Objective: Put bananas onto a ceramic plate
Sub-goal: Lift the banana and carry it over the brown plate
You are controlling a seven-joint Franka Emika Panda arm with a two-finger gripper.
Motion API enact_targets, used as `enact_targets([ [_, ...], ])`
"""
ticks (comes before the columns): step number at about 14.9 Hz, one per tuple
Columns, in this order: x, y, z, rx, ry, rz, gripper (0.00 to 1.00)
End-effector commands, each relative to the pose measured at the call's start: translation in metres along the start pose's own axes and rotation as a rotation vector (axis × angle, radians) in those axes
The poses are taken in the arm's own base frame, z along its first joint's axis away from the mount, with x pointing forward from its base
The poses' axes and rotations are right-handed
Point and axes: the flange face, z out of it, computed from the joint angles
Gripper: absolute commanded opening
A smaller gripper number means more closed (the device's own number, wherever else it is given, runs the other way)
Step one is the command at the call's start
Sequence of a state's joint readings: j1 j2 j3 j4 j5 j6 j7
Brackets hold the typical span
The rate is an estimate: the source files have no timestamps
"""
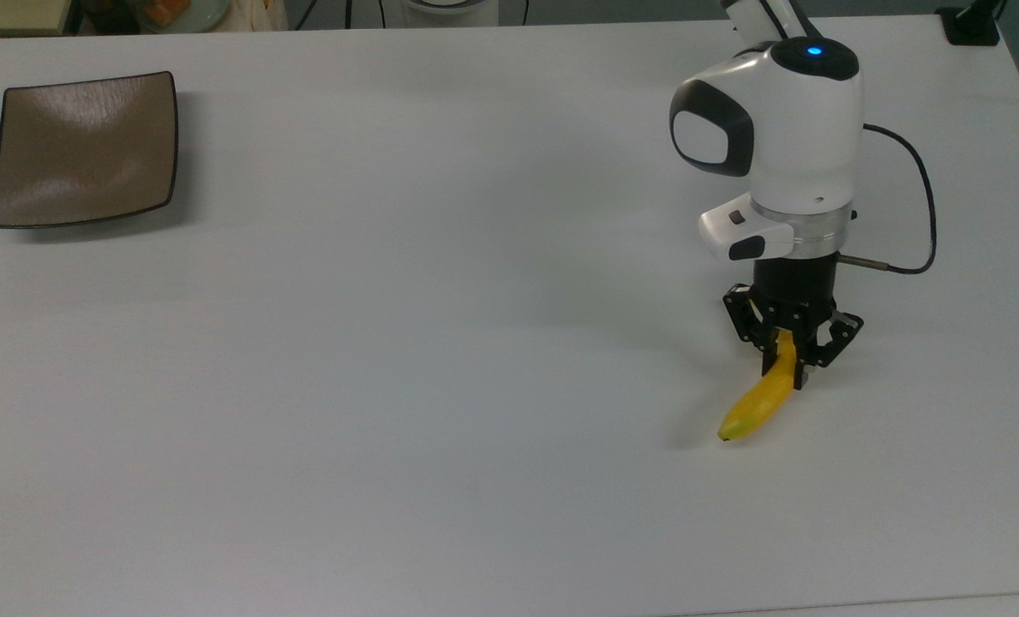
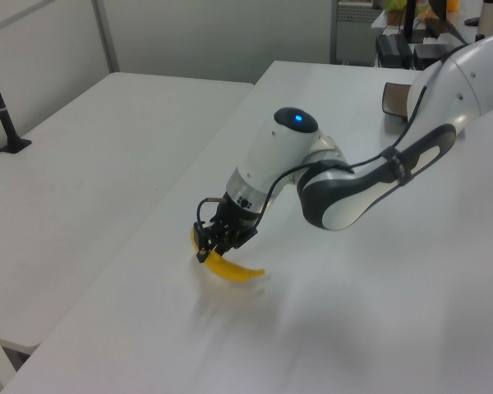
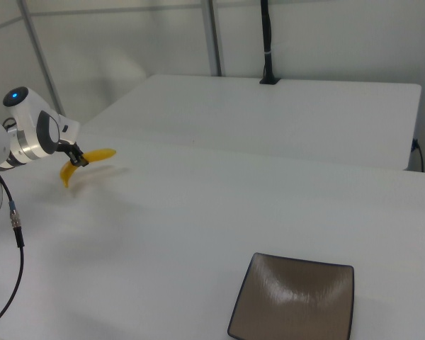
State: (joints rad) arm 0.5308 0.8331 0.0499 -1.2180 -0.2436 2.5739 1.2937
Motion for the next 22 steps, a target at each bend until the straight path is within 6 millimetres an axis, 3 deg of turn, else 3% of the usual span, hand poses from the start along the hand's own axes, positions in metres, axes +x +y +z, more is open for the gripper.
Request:
enact_targets([
  [1, 0.011, 0.025, -0.019, -0.123, -0.087, -0.082, 0.16],
  [6, 0.037, 0.046, -0.061, -0.247, -0.307, -0.347, 0.16],
  [9, 0.046, 0.048, -0.082, -0.274, -0.322, -0.443, 0.16],
  [10, 0.071, 0.056, -0.107, -0.28, -0.306, -0.468, 0.16],
  [11, 0.081, 0.064, -0.114, -0.294, -0.333, -0.495, 0.16],
  [15, 0.114, 0.103, -0.145, -0.351, -0.467, -0.666, 0.16],
  [18, 0.14, 0.137, -0.153, -0.388, -0.546, -0.756, 0.16],
  [22, 0.186, 0.197, -0.167, -0.414, -0.591, -0.803, 0.16],
])
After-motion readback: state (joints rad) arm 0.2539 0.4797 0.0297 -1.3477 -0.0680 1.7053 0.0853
